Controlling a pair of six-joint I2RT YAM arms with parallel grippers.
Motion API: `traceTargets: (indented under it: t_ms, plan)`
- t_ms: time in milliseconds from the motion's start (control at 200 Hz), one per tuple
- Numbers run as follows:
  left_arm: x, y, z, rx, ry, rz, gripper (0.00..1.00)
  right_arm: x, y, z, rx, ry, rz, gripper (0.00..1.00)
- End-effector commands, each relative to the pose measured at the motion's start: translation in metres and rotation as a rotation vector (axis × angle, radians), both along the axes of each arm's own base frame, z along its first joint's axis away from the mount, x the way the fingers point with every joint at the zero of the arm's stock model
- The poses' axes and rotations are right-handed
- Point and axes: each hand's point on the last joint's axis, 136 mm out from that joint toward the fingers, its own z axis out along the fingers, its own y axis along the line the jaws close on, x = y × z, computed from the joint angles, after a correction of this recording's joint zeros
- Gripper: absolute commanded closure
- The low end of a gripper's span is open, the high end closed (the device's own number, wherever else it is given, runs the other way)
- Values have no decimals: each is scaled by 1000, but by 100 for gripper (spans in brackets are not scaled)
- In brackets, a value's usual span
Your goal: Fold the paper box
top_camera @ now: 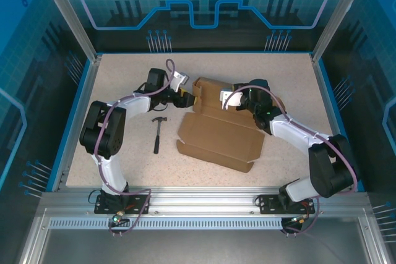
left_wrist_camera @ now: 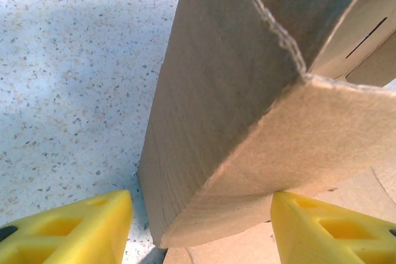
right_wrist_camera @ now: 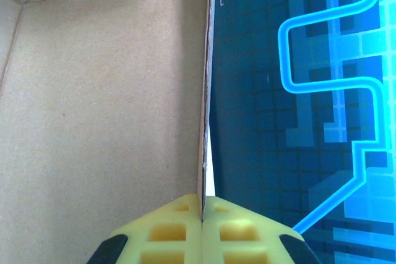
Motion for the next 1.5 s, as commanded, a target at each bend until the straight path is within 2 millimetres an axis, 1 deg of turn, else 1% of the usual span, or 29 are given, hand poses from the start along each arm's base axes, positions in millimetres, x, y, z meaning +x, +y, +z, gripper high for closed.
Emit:
traceTargets:
  t_ms: [0, 95, 260, 630, 920, 1115, 1320, 1496]
  plan:
    - [2, -3, 3, -9, -55, 9, 38, -3, 7, 8, -13, -62, 27, 100]
    - [0, -2, -1, -10, -70, 20, 39, -6, 8, 8, -14, -79, 31, 100]
    - [-5, -1, -6, -15, -101, 33, 39, -13, 9, 0, -39, -81, 34, 100]
    - [-4, -4, -3, -11, -155, 32, 41, -22, 11, -14, -73, -70, 29, 100]
    - [3, -9, -3, 16, -199, 41, 44, -24, 12, -10, -79, -65, 31, 100]
    - [11, -9, -3, 41, -237, 79, 46, -24, 12, -15, -84, -51, 32, 100]
    - [15, -13, -2, 64, -285, 114, 48, -24, 13, -20, -92, -40, 33, 100]
    - [20, -13, -1, 84, -315, 158, 50, -24, 14, -19, -90, -43, 35, 100]
